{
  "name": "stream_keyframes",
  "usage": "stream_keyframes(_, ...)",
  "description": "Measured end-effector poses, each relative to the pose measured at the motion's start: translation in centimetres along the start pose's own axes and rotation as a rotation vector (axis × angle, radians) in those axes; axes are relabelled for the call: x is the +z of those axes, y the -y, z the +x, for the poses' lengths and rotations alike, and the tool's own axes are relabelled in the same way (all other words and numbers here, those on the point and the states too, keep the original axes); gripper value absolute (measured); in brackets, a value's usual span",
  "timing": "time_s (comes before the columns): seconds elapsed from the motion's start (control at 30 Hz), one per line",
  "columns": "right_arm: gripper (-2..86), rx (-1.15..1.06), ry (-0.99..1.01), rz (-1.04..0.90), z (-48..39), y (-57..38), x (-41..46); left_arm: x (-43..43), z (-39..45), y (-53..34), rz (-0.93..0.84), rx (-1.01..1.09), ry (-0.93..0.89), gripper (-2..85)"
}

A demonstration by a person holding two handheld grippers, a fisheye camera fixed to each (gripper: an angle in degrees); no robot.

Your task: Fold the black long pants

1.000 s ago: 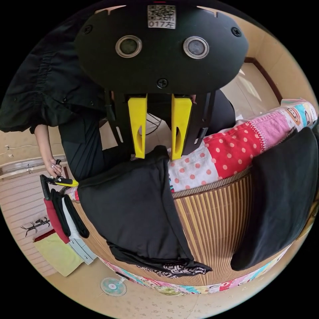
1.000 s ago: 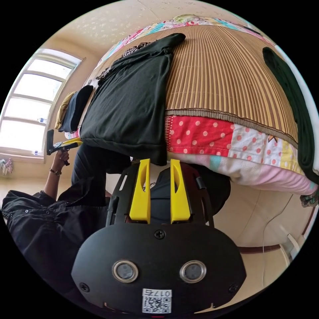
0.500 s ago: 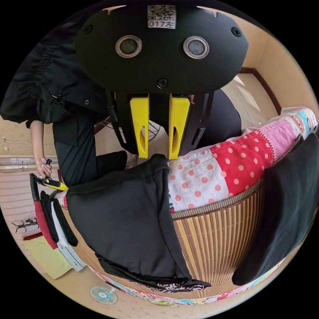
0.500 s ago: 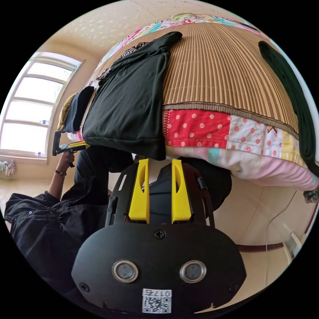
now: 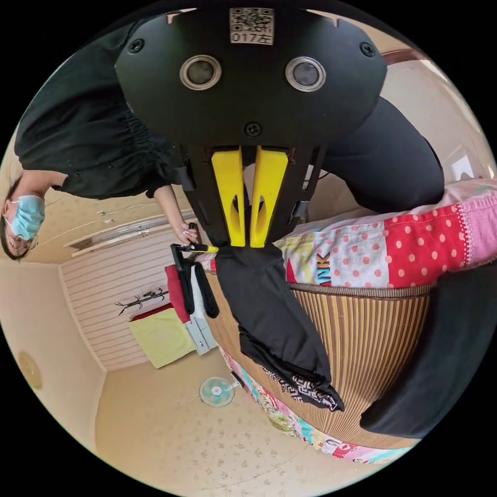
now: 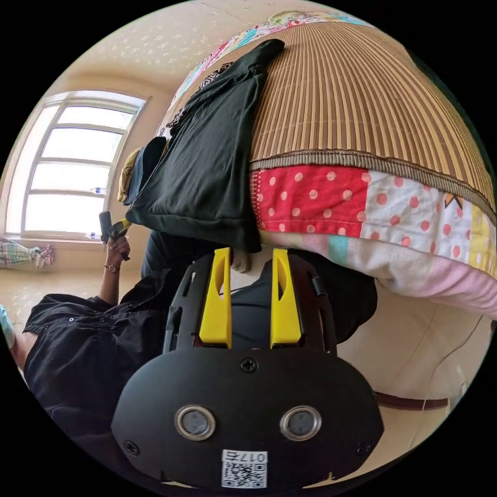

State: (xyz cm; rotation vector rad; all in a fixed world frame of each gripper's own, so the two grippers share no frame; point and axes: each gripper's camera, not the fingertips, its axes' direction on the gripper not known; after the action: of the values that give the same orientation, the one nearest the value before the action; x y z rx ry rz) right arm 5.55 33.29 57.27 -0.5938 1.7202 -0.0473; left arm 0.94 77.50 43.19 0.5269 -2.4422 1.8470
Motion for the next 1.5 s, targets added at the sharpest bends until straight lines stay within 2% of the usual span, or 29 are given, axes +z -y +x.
stream_keyframes(0.17,5.3,-0.002,0.108,-0.058,2.6,0.2,0.4,-2.3,-2.3,-0.8,0.08,-0.05,-0.124,-0.7)
stream_keyframes(0.3,2.6,-0.06,0.182,-0.013,3.3,-2.2,-1.6,-4.3,-3.5,-2.0,0.114,-0.054,-0.165,-0.7)
stream_keyframes(0.43,1.7,-0.079,0.317,0.125,4.3,-5.9,-5.8,-6.0,-3.7,-2.9,0.111,-0.035,-0.149,-0.7)
stream_keyframes(0.53,1.3,-0.178,0.392,0.221,3.2,-8.7,-9.3,-7.8,-3.2,-3.9,0.122,0.004,-0.196,-0.8)
stream_keyframes(0.67,1.3,-0.403,0.516,0.37,1.3,-12.5,-13.6,-9.7,-2.9,-5.1,0.129,0.061,-0.357,-0.7)
stream_keyframes(0.8,1.3,-0.473,0.659,0.569,1.5,-15.5,-16.0,-10.5,-3.3,-6.6,0.185,0.088,-0.572,-0.7)
stream_keyframes(0.87,1.3,-0.488,0.772,0.707,2.4,-17.2,-16.3,-10.5,-3.8,-7.4,0.248,0.079,-0.653,-0.7)
stream_keyframes(0.93,1.2,-0.455,0.805,0.766,3.2,-17.5,-15.9,-10.1,-4.6,-8.0,0.311,0.056,-0.695,-0.7)
stream_keyframes(1.03,1.0,-0.297,0.729,0.725,5.3,-15.4,-14.5,-8.7,-6.7,-8.1,0.379,-0.066,-0.601,-0.7)
stream_keyframes(1.1,0.9,-0.215,0.697,0.71,6.4,-13.5,-14.0,-8.3,-7.2,-7.2,0.452,-0.125,-0.471,-0.7)
stream_keyframes(1.3,0.8,-0.07,0.601,0.776,7.0,-5.2,-14.9,-7.3,-3.6,-0.2,0.581,-0.054,-0.148,-0.7)
stream_keyframes(1.5,0.9,0.045,0.53,0.762,7.5,6.6,-15.0,-3.7,-5.0,8.9,0.638,-0.131,-0.016,-0.7)
